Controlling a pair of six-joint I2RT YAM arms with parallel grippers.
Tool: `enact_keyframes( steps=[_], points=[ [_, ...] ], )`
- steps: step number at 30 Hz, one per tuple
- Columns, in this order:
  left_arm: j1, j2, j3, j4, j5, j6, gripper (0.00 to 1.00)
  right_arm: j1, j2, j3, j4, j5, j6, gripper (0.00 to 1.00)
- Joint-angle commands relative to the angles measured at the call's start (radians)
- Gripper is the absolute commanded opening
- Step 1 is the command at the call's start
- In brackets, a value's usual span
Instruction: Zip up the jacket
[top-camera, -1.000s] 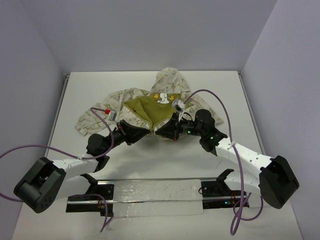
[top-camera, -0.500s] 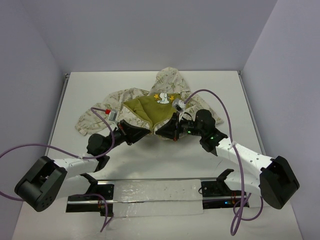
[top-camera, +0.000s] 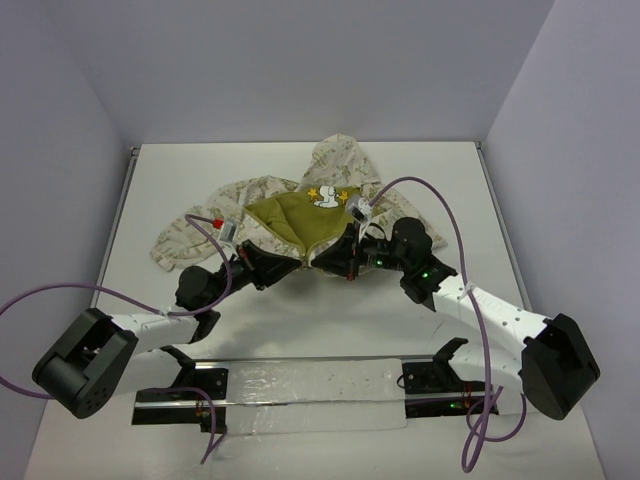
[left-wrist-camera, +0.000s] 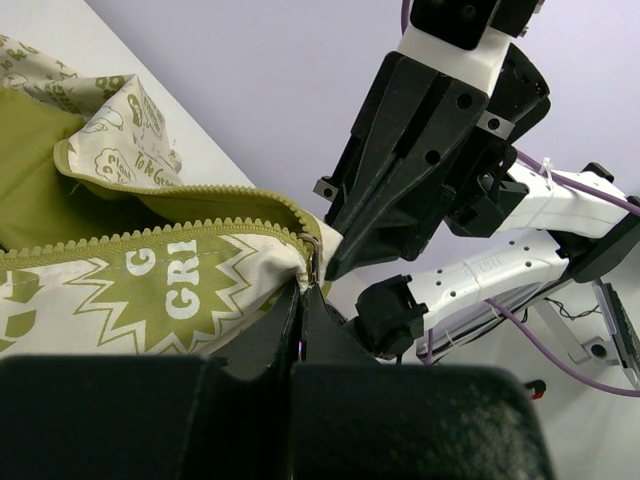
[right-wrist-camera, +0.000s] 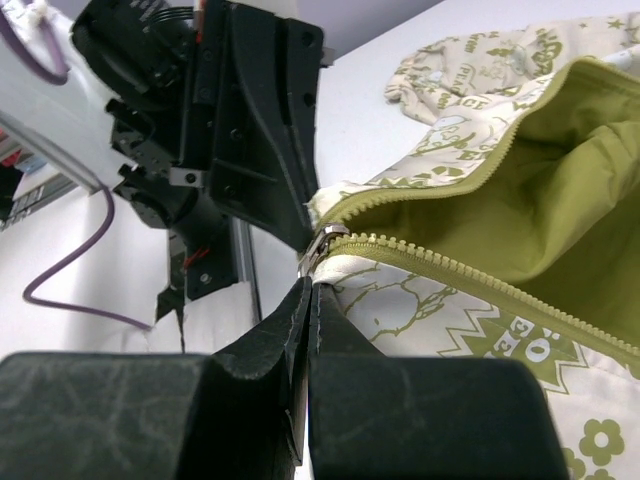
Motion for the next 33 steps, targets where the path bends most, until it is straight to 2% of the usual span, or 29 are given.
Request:
enact_keyframes(
  steps=[1, 9, 18, 25, 33],
  points=[
    [-0.008, -0.006, -0.010, 0.381, 0.069, -0.004, 0.00, 0.008, 0.026, 0.075, 0.078, 0.055, -0.023, 0.00],
    [-0.008, -0.007, -0.045, 0.418, 0.086, -0.022, 0.00, -0.021, 0.034, 0.076, 0.114, 0.083, -0.004, 0.00],
    [-0.009, -0.001, -0.060, 0.382, 0.088, -0.015, 0.00, -0.025, 0.040, 0.057, 0.169, 0.097, 0.041, 0.00],
    [-0.008, 0.013, -0.141, 0.434, 0.052, -0.054, 0.00, -0.024, 0.081, 0.036, 0.169, 0.085, 0.047, 0.00],
    [-0.011, -0.031, -0.147, 0.338, 0.056, -0.042, 0.00, -0.024, 0.120, 0.003, 0.233, 0.104, 0.109, 0.00]
  ],
)
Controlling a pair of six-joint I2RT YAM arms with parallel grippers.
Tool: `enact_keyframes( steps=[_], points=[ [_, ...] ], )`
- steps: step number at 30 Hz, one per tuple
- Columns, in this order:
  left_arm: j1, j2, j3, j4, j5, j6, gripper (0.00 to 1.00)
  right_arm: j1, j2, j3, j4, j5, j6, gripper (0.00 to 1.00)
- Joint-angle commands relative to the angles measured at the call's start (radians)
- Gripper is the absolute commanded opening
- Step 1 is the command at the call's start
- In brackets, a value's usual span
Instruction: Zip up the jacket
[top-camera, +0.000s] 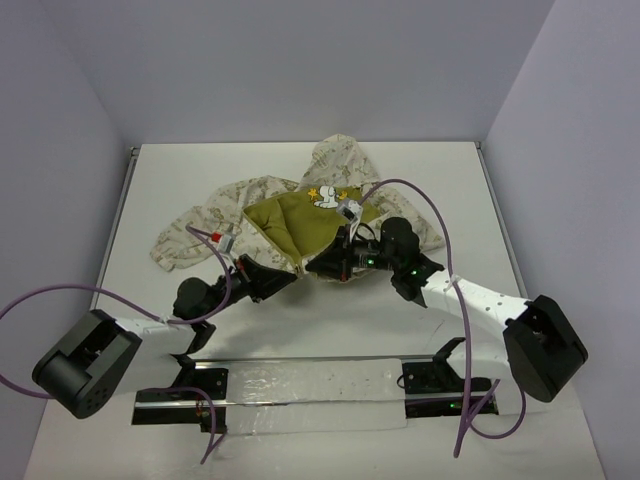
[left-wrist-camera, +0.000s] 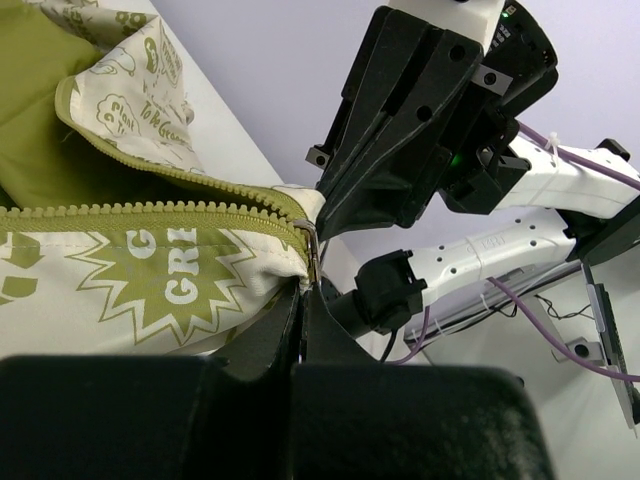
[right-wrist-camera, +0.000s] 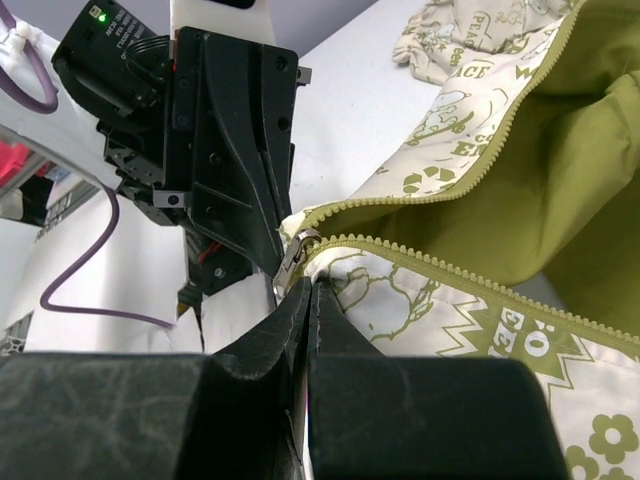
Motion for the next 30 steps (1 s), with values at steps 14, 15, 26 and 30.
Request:
enact_keyframes(
  steps=[14, 15, 26, 30],
  points=[
    [-0.010, -0.388, 0.068, -0.613, -0.004, -0.051, 0.00, -0.012, -0.055, -0.032, -0.128, 0.195, -0.039, 0.63],
    [-0.010, -0.413, 0.089, -0.708, -0.008, -0.051, 0.00, -0.011, -0.079, -0.030, -0.175, 0.209, -0.058, 0.64],
    [-0.008, -0.379, 0.179, -1.136, 0.063, -0.159, 0.00, 0.077, -0.306, 0.052, -0.555, 0.478, -0.281, 0.66],
    [-0.008, -0.371, 0.222, -1.247, 0.053, -0.154, 0.00, 0.211, -0.328, 0.071, -0.608, 0.627, -0.382, 0.66]
  ],
)
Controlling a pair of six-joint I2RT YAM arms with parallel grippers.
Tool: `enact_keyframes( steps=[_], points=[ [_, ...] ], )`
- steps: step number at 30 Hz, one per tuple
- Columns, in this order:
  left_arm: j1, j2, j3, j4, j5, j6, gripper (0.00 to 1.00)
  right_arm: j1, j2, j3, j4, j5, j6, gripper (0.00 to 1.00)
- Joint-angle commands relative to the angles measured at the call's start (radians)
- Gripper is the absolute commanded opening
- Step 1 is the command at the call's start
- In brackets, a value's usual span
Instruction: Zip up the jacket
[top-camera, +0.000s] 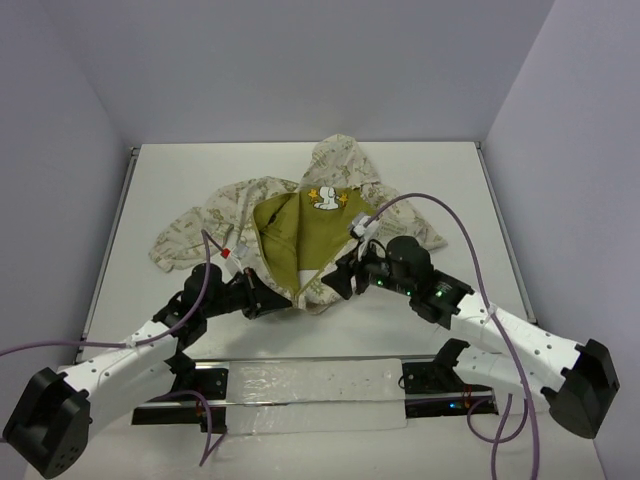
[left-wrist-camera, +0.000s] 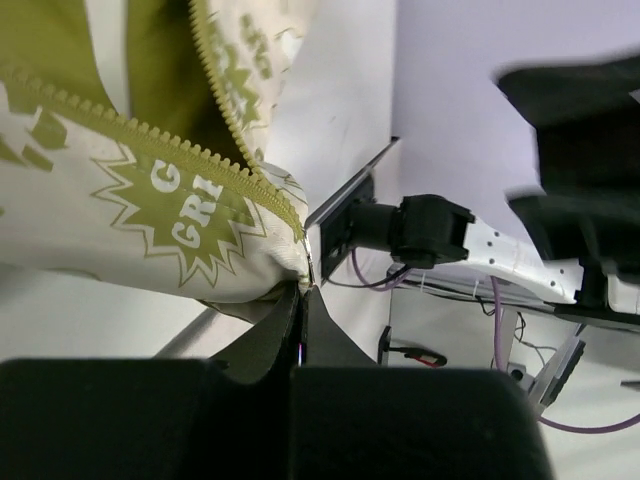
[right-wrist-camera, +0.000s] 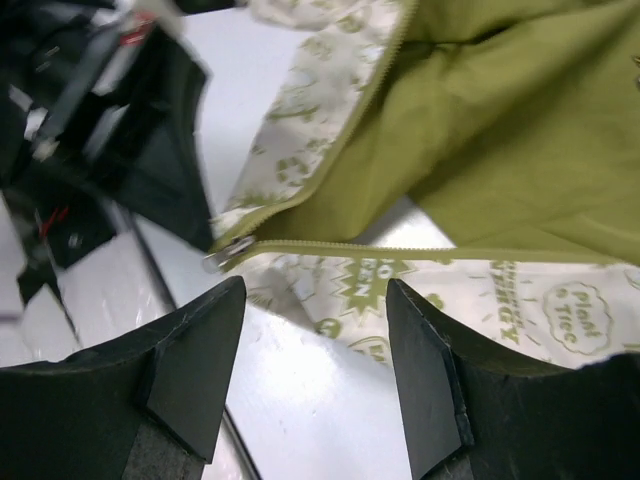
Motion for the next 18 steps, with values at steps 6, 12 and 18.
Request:
enact_keyframes(
  steps=[6, 12, 18],
  points=[
    [-0.003, 0.049, 0.135, -0.253, 0.025, -0.025, 0.00, 0.358, 0.052, 0.065, -0.064, 0.323, -0.248, 0.65],
    [-0.004, 0.004, 0.119, -0.253, 0.007, -0.014, 0.00, 0.528, 0.146, 0.065, 0.014, 0.470, -0.289, 0.63],
    [-0.003, -0.011, 0.115, -0.284, 0.000, -0.011, 0.00, 0.560, 0.260, 0.102, 0.058, 0.522, -0.330, 0.62]
  ],
)
